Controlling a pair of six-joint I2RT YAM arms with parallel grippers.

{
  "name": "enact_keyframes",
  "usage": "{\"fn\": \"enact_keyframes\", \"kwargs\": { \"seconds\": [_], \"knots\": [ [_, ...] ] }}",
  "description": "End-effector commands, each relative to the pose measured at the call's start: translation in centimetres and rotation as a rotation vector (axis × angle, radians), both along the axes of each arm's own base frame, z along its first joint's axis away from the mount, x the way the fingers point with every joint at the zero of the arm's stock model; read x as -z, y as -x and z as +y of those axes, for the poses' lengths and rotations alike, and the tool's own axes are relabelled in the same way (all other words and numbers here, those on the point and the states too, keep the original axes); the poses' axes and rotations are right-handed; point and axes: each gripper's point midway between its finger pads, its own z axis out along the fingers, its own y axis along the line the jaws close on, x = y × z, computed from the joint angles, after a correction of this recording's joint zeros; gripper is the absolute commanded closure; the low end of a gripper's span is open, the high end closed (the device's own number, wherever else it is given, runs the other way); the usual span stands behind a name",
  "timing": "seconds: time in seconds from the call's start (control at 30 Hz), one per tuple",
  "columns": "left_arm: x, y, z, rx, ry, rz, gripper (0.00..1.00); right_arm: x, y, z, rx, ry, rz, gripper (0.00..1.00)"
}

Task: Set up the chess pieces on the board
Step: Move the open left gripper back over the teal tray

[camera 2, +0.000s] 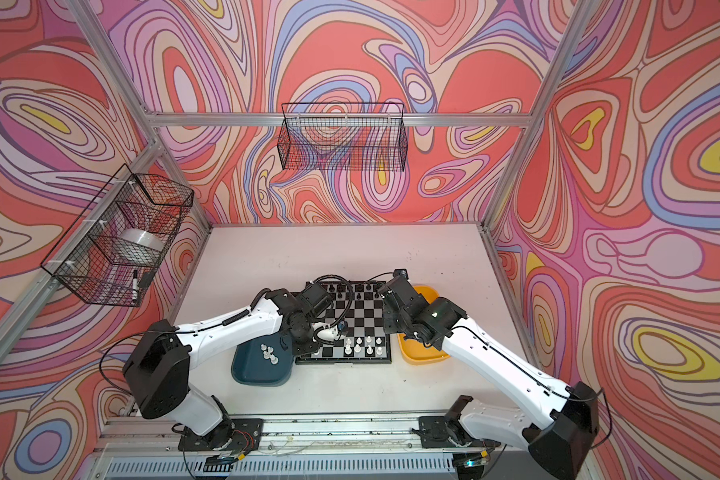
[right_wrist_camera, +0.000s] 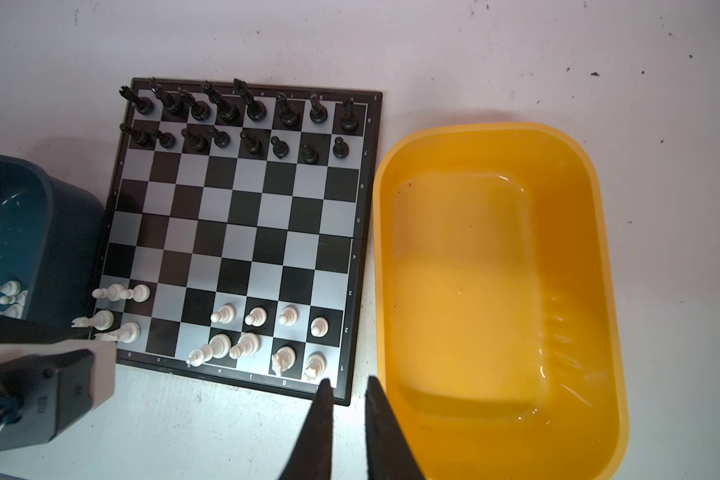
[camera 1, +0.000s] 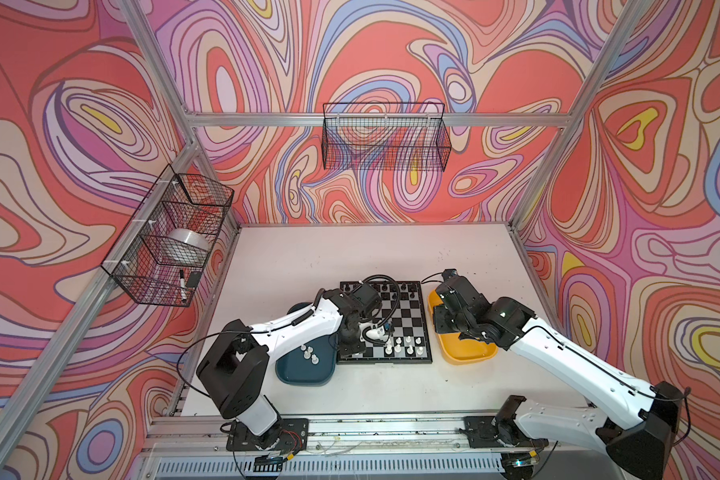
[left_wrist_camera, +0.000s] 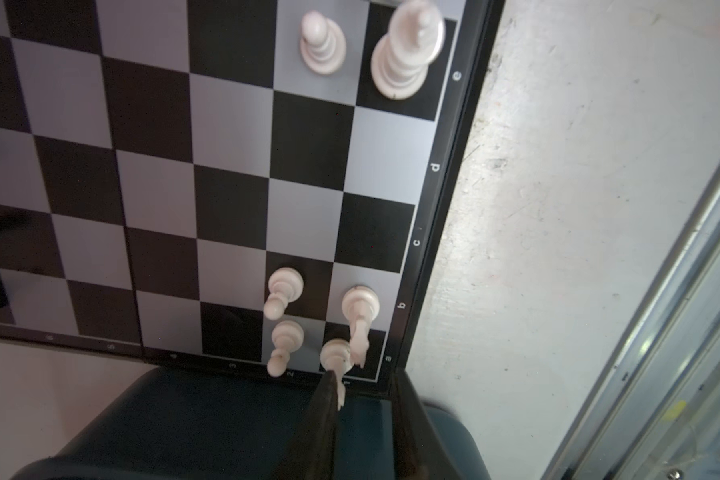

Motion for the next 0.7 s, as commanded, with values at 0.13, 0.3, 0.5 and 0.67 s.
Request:
{"fn": "enact_keyframes", "kwargs": {
  "seconds": [0.13, 0.3, 0.5, 0.67],
  "knots": [
    [-3.5, 1.4, 1.6, 0.011, 0.019, -0.033, 0.7, -1.0, -0.8, 1.2, -0.033, -0.013, -0.025, 0.85],
    [-4.6, 2.1, 3.9, -0.046, 0.028, -0.015, 0.68, -0.8, -1.0, 1.4, -0.036, -0.014, -0.026, 0.84],
    [-4.7, 1.9, 7.6, -0.15, 0.035, -0.006, 0.66, -0.7, -1.4, 1.9, -0.042, -0.02, -0.026, 0.85],
    [-3.4, 2.4, 10.0, -0.187, 0.009, 0.008, 0.65, -0.6, -1.7, 2.3, -0.05, -0.021, -0.025, 0.85]
  ]
}}
